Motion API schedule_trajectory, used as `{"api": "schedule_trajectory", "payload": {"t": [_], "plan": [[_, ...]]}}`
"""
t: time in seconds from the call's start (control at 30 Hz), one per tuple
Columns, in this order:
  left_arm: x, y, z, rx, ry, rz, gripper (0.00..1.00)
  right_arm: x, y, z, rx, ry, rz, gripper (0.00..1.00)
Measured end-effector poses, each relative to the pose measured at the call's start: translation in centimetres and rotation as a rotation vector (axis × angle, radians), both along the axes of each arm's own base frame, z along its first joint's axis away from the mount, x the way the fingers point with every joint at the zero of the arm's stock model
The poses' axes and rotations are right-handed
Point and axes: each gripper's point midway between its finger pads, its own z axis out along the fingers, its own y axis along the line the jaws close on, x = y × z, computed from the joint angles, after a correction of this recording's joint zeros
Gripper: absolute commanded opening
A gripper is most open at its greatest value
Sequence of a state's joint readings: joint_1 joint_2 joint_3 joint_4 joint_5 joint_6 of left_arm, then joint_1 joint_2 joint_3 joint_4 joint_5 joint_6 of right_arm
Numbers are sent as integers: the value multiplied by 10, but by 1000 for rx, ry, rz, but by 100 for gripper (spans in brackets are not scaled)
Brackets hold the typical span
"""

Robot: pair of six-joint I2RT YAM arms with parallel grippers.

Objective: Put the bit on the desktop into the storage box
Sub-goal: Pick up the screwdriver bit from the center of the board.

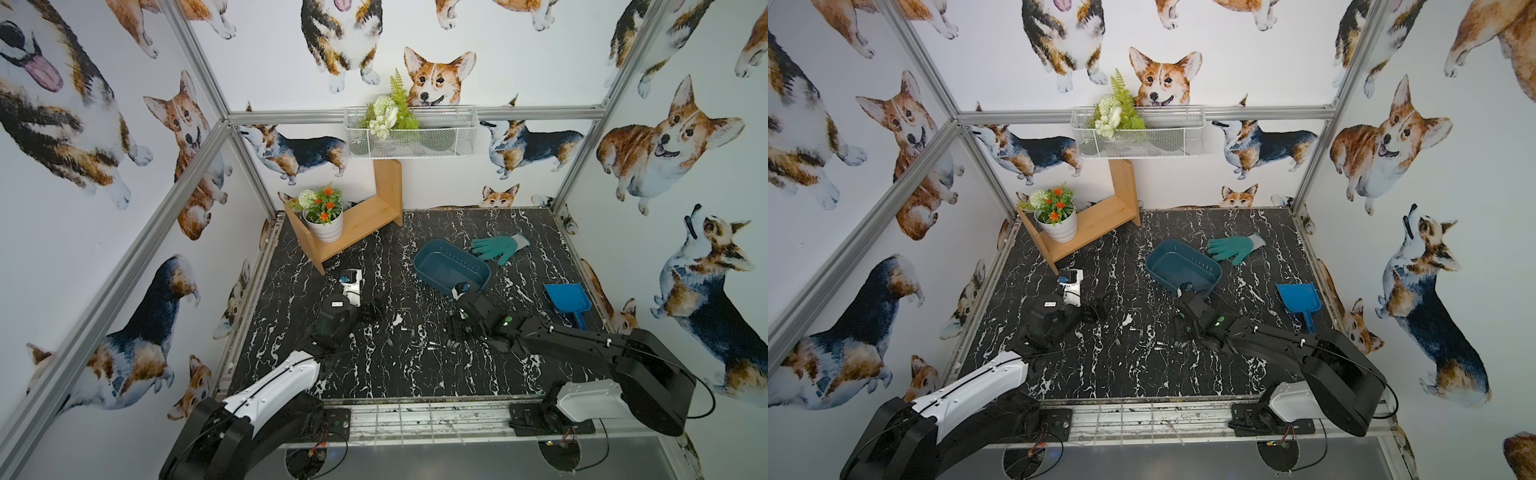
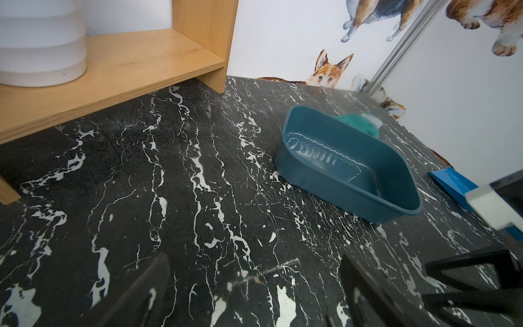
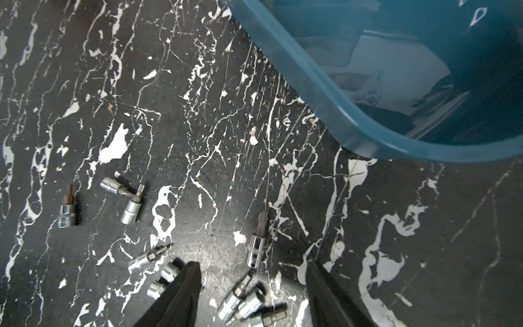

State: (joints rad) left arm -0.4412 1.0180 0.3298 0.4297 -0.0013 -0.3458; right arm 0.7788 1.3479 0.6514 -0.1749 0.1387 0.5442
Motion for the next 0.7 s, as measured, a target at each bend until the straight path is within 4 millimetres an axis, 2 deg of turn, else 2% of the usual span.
{"api": "schedule_trajectory", "payload": {"t": [0.27,0.7], "plan": [[2,3,-2,12,3,16,100,2,7,-9,-39,18,7,48],[2,3,-1,11,-2,19,100,3,6,-26,-95,50,-1,38]]}}
